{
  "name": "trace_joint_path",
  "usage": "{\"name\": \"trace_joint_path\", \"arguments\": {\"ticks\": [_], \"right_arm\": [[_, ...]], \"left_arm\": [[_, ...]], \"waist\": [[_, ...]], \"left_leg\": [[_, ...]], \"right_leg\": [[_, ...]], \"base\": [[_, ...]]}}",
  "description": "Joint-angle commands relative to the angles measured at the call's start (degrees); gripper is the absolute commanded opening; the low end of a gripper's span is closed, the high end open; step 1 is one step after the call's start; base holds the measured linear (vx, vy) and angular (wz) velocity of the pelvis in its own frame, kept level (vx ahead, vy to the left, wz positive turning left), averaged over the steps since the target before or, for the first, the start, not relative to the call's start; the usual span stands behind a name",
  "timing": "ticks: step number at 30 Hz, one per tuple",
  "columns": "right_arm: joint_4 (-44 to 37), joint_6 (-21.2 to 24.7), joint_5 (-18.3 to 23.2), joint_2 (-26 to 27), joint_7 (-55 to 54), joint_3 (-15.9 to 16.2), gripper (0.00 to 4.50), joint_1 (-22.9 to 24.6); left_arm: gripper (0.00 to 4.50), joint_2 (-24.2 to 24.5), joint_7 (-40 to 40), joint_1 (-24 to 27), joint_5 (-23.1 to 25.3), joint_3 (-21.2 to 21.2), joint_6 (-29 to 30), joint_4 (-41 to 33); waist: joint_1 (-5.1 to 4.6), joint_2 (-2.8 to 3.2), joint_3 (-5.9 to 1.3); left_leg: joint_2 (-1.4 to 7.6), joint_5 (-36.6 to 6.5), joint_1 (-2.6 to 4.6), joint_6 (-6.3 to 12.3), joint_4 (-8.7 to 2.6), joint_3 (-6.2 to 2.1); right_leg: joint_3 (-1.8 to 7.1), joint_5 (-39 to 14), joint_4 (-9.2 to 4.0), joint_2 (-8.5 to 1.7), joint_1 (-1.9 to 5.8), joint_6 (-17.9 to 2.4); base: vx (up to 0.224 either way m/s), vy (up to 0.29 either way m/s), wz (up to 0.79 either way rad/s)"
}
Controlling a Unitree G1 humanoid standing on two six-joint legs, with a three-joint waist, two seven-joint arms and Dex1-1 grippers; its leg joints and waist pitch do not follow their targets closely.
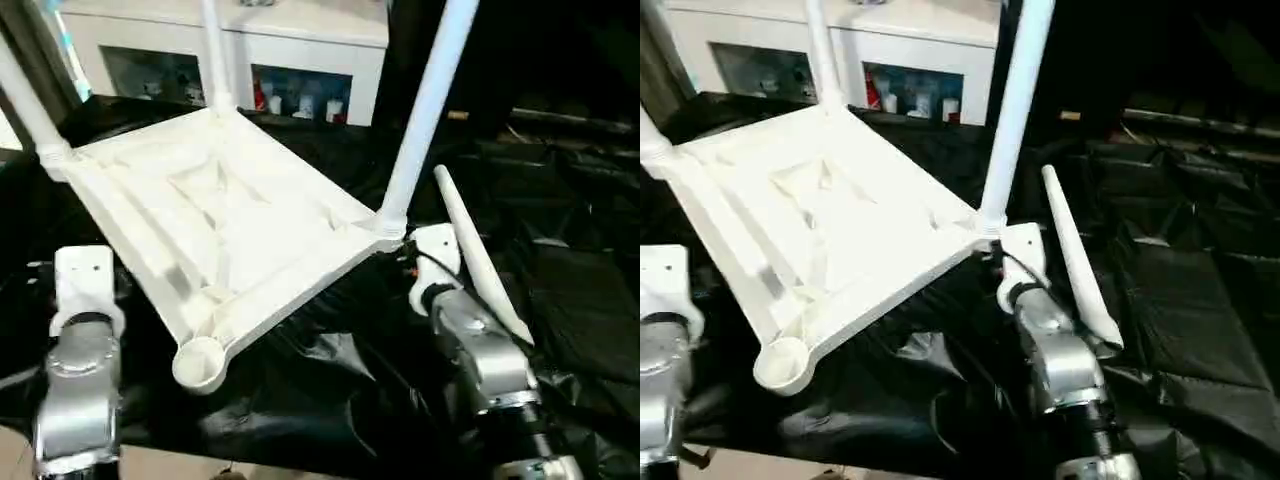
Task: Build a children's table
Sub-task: Rotate leg to tighten, then pick table leg
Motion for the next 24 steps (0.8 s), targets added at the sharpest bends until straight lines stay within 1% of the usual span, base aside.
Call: {"name": "trace_joint_path", "arguments": {"ticks": [1,2,3,4,5,6,7,8,9,10,11,12,13,14,15,16,17,18,19,20,21,22,23,24], "right_arm": [[-2.2,3.2,-0.1,-1.4,0.2,-1.6,3.72,-1.4],[-2.6,4.2,-0.2,-2.0,0.5,-1.9,3.72,-1.8],[-3.8,7.0,-0.2,-3.5,1.3,-2.5,3.72,-3.0],[-4.5,8.9,0.0,-4.6,1.9,-2.9,3.72,-3.8],[-5.0,10.2,0.2,-5.2,2.3,-3.2,3.72,-4.4],[-5.8,13.3,0.8,-6.8,3.1,-4.0,3.72,-5.5],[-6.1,14.5,0.8,-7.5,3.3,-4.1,3.72,-6.0],[-6.6,17.5,1.0,-9.2,4.0,-4.6,3.72,-6.9],[-6.8,19.2,1.5,-10.1,4.4,-5.1,3.72,-7.5],[-7.2,21.2,2.0,-11.1,4.5,-5.9,3.98,-8.2],[-7.9,25.3,3.0,-13.0,4.7,-7.9,4.04,-9.6],[-7.9,25.3,3.0,-13.0,4.7,-7.9,4.04,-9.6],[-8.4,27.5,3.2,-13.9,4.7,-8.7,4.09,-10.2],[-8.9,29.3,3.3,-14.4,4.9,-9.1,4.23,-10.5],[-9.0,30.4,3.3,-14.7,5.0,-9.3,4.23,-10.8],[-9.7,34.9,3.2,-16.2,5.5,-9.9,4.38,-11.5],[-9.9,37.1,3.0,-17.2,6.0,-9.9,4.47,-11.9],[-10.0,37.3,3.0,-17.3,6.0,-9.9,4.47,-11.9],[-10.3,41.1,3.6,-19.2,7.2,-9.9,4.47,-12.6],[-10.5,42.6,4.1,-19.9,7.5,-9.9,4.47,-12.9],[-10.5,42.6,4.1,-19.9,7.5,-9.9,4.47,-12.9],[-10.2,47.1,5.7,-22.3,9.8,-8.8,4.47,-13.0],[-9.9,49.0,6.4,-23.9,11.2,-7.6,4.47,-12.5],[-9.6,49.1,6.5,-24.1,11.4,-7.6,4.47,-12.3]], "left_arm": [[3.29,-0.2,-2.8,0.6,-1.3,-2.5,3.5,-1.5],[3.31,0.1,-4.2,0.9,-1.8,-3.6,4.8,-1.9],[3.31,0.3,-7.0,1.3,-3.2,-5.7,7.0,-2.8],[3.38,0.4,-8.3,1.5,-3.9,-6.9,8.7,-3.5],[3.63,0.4,-9.2,1.6,-4.6,-7.5,9.4,-3.9],[3.63,0.3,-11.0,1.9,-6.1,-8.8,10.7,-4.7],[3.69,0.1,-11.8,2.0,-6.9,-9.2,11.6,-5.0],[3.74,0.1,-13.9,2.3,-8.7,-10.6,12.7,-5.5],[3.82,0.2,-15.1,2.5,-9.3,-11.6,12.7,-5.7],[4.05,0.3,-16.1,2.6,-9.5,-12.7,12.9,-5.6],[4.11,1.0,-18.3,2.7,-9.7,-15.3,12.2,-5.4],[4.13,1.0,-18.3,2.7,-9.7,-15.3,12.2,-5.4],[4.19,1.0,-19.0,2.6,-9.8,-16.4,11.9,-5.3],[4.33,1.1,-19.4,2.4,-9.9,-17.0,12.2,-5.5],[4.33,1.1,-19.8,2.3,-10.0,-17.4,12.0,-5.5],[4.43,1.1,-21.1,1.8,-10.4,-18.9,11.6,-5.5],[4.49,1.0,-21.7,1.3,-10.7,-19.6,11.7,-5.2],[4.49,1.0,-21.7,1.3,-10.8,-19.6,11.6,-5.2],[4.49,1.3,-22.7,0.4,-11.1,-21.2,11.3,-4.3],[4.49,1.6,-23.1,0.1,-11.1,-21.9,11.1,-4.0],[4.49,1.6,-23.1,0.1,-11.1,-21.9,11.1,-4.0],[4.49,2.5,-25.1,-0.2,-11.5,-23.4,9.7,-3.6],[4.49,3.1,-26.4,-0.2,-12.0,-24.1,9.4,-3.9],[4.49,3.4,-26.9,-0.1,-12.2,-24.2,9.5,-4.2]], "waist": [[-0.32,0.86,-3.19],[-0.23,0.86,-3.25],[-0.20,0.95,-3.23],[-0.12,0.90,-3.24],[-0.06,0.85,-3.25],[-0.03,1.03,-3.11],[0.12,1.07,-3.08],[0.15,1.08,-3.01],[0.22,1.06,-3.02],[0.29,1.06,-3.03],[0.30,0.94,-3.05],[0.39,0.96,-3.18],[0.34,0.85,-3.37],[0.31,0.77,-3.25],[0.30,0.77,-3.26],[0.07,0.56,-3.28],[0.17,0.58,-3.36],[0.13,0.54,-3.36],[0.05,0.55,-3.37],[0.10,0.60,-3.42],[0.10,0.60,-3.42],[0.11,0.69,-3.38],[0.17,0.63,-3.44],[0.18,0.62,-3.44]], "left_leg": [[-0.58,-16.9,-0.04,-0.23,-3.69,0.53],[-0.63,-15.6,-0.06,-0.08,-3.59,0.59],[-0.67,-15.3,0.08,-0.10,-3.53,0.63],[-0.70,-14.6,0.11,0.04,-3.44,0.68],[-0.66,-14.4,0.14,0.05,-3.45,0.69],[-0.71,-14.5,0.21,0.14,-3.38,0.78],[-0.69,-14.9,0.31,0.11,-3.42,0.77],[-0.74,-15.5,0.43,-0.11,-3.37,0.86],[-0.76,-15.8,0.45,-0.18,-3.40,0.79],[-0.79,-16.2,0.34,-0.28,-3.40,0.78],[-0.74,-16.0,0.26,-0.41,-3.41,0.73],[-0.80,-15.4,0.24,-0.41,-3.36,0.68],[-0.71,-14.1,0.04,-0.53,-3.30,0.66],[-0.83,-13.4,-0.06,-0.52,-3.27,0.71],[-0.86,-13.3,-0.06,-0.55,-3.21,0.74],[-0.99,-12.8,-0.14,-0.42,-3.22,0.68],[-0.89,-12.2,-0.02,-0.40,-3.08,0.73],[-0.88,-11.9,-0.14,-0.38,-3.06,0.77],[-0.93,-11.6,-0.13,-0.32,-3.01,0.79],[-0.97,-11.2,-0.05,-0.20,-2.94,0.83],[-0.97,-11.2,-0.05,-0.20,-2.94,0.83],[-1.00,-11.4,0.04,-0.04,-2.93,0.77],[-0.82,-11.4,0.04,0.02,-2.93,0.75],[-0.80,-11.1,-0.01,-0.02,-2.91,0.77]], "right_leg": [[2.07,-13.0,-4.49,-1.51,2.58,-5.0],[2.08,-11.9,-4.34,-1.53,2.69,-5.2],[2.08,-11.8,-4.26,-1.45,2.67,-5.4],[2.12,-11.1,-4.16,-1.40,2.66,-5.7],[2.10,-10.9,-4.10,-1.38,2.71,-5.9],[2.16,-11.3,-4.19,-1.34,2.56,-6.0],[2.16,-12.4,-4.35,-1.37,2.52,-5.9],[2.19,-13.6,-4.44,-1.31,2.39,-5.7],[2.15,-14.3,-4.47,-1.33,2.44,-5.6],[2.20,-15.4,-4.60,-1.39,2.43,-5.2],[2.22,-15.4,-4.63,-1.36,2.50,-4.9],[2.23,-14.9,-4.51,-1.34,2.60,-4.7],[2.28,-12.9,-4.30,-1.39,2.76,-5.0],[2.23,-12.2,-4.27,-1.34,2.90,-5.1],[2.25,-12.2,-4.27,-1.40,2.91,-5.2],[2.19,-12.7,-4.22,-1.31,3.19,-5.1],[2.28,-12.2,-4.14,-1.40,3.13,-5.3],[2.31,-11.9,-4.17,-1.48,3.17,-5.4],[2.25,-12.3,-4.24,-1.46,3.21,-5.4],[2.33,-12.2,-4.19,-1.43,3.21,-5.5],[2.33,-12.2,-4.19,-1.43,3.21,-5.5],[2.21,-12.3,-4.29,-1.37,3.27,-5.8],[2.30,-11.7,-4.18,-1.44,3.29,-6.1],[2.30,-11.3,-4.15,-1.49,3.34,-6.4]], "base": [[0.000,0.000,0.00],[0.000,0.000,0.00],[0.000,0.000,0.00],[0.000,0.000,0.00],[0.000,0.000,0.00],[0.000,0.000,0.00],[0.000,0.000,0.00],[0.000,0.000,0.00],[0.000,0.000,0.00],[0.000,0.000,0.00],[0.000,0.000,0.00],[0.000,0.000,0.00],[0.000,0.000,0.00],[0.000,0.000,0.00],[0.000,0.000,0.00],[0.000,0.000,0.00],[0.000,0.000,0.00],[0.000,0.000,0.00],[0.000,0.000,0.00],[0.000,0.000,0.00],[0.000,0.000,0.00],[0.000,0.000,0.00],[0.000,0.000,0.00],[0.000,0.000,0.00]]}}
